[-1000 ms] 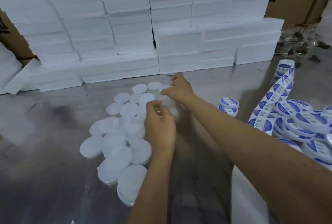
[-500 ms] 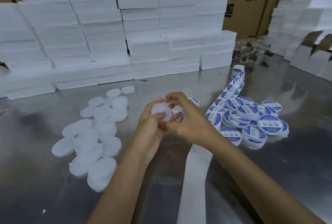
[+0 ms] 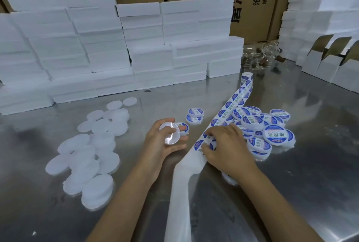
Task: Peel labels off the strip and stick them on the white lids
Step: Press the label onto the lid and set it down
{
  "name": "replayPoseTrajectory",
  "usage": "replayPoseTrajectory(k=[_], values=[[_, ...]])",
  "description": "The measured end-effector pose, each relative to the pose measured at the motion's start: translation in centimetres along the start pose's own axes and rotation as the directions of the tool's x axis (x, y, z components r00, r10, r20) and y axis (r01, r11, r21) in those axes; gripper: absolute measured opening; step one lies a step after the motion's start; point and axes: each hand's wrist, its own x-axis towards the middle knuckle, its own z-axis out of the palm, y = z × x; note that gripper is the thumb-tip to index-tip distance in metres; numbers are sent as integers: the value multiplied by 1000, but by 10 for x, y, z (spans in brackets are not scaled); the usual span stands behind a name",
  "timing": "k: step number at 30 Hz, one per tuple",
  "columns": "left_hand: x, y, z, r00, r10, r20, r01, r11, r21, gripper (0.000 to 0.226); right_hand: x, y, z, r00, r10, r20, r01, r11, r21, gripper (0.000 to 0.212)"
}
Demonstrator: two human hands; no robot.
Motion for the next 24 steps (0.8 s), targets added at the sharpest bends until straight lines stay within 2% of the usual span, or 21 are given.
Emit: replayPoseTrajectory(k=[5,9,15,24], values=[[4,1,0,998,50,-46,-48,998,50,23,-4,-13,4,997,-47,53,39,988,150,32],[6,1,-2,997,80,-16,-78,994,71,22,-6,-24,6,983,-98,153,53,961,272,33],[5,1,1,996,84,30,-88,978,187,20,-9,-30,5,981,-119,154,71,955,289,19],[1,-1,5,994,88,72,-103,965,242,21,-11,-32,11,991,-113,69,93,965,244,20]])
